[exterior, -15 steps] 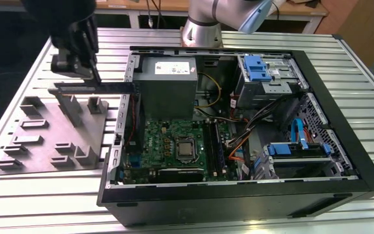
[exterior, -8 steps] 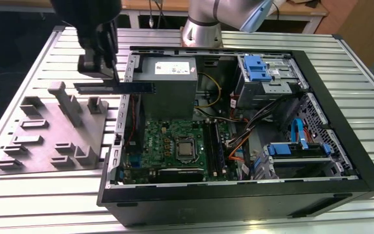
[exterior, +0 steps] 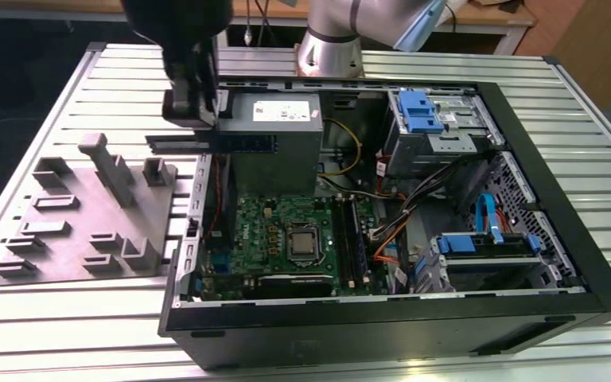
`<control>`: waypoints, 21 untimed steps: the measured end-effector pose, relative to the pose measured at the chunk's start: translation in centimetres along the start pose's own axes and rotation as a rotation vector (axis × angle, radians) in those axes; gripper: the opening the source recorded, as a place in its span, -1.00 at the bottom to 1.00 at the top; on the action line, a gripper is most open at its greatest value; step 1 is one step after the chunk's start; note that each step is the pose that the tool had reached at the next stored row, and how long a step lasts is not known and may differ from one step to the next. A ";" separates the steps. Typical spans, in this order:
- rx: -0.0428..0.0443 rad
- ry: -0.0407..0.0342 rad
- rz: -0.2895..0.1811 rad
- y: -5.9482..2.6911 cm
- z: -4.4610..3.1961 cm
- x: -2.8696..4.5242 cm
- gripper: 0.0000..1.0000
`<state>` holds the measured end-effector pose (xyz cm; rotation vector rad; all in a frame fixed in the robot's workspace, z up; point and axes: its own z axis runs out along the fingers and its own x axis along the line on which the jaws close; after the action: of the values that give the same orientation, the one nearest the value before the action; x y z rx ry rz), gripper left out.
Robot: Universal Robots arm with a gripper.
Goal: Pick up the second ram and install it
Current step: 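Pick up the second ram and move it above second insertion slot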
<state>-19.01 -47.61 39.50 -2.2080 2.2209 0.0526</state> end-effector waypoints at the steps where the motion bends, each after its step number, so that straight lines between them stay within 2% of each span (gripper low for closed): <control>1: 0.0000 0.0000 0.000 -0.31 0.00 0.00 -0.77; 21: 0.0000 0.0000 0.000 -7.46 -0.06 -0.04 -0.77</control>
<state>-11.55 -47.61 39.44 -2.2080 2.2209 0.0526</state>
